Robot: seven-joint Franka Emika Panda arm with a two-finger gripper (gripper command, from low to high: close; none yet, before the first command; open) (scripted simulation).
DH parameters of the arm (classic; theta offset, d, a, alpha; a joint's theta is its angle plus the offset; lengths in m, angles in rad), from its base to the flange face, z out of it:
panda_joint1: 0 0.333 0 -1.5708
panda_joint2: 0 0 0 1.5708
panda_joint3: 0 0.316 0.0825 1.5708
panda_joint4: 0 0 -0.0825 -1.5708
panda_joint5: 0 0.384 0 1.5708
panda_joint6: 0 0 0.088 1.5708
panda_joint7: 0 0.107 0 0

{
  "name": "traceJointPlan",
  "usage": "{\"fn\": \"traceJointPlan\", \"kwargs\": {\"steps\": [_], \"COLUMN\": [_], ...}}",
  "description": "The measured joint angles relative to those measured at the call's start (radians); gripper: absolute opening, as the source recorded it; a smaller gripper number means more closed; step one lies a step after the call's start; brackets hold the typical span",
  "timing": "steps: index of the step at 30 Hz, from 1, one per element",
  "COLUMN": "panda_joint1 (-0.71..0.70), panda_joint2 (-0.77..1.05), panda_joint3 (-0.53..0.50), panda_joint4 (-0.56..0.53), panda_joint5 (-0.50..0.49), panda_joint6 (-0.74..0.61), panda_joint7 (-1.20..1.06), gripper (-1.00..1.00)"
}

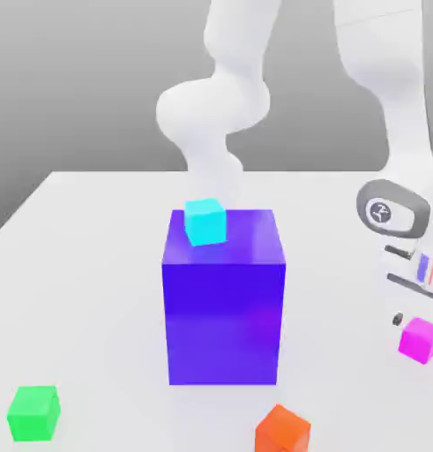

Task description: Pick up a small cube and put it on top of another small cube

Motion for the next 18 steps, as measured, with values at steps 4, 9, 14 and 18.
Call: {"fn": "traceJointPlan", "kwargs": {"steps": [4, 9, 14, 18], "panda_joint1": [0.002, -0.017, -0.028, -0.101], "panda_joint2": [0.013, -0.121, -0.157, -0.147], "panda_joint3": [-0.002, 0.022, -0.020, -0.092], "panda_joint4": [0.003, -0.025, -0.018, 0.012], "panda_joint5": [-0.002, 0.020, 0.056, 0.091], "panda_joint6": [0.008, -0.098, -0.143, -0.161], "panda_joint7": [0.002, -0.016, 0.086, 0.122], "gripper": [-1.00, -1.00, -1.00, -1.00]}}
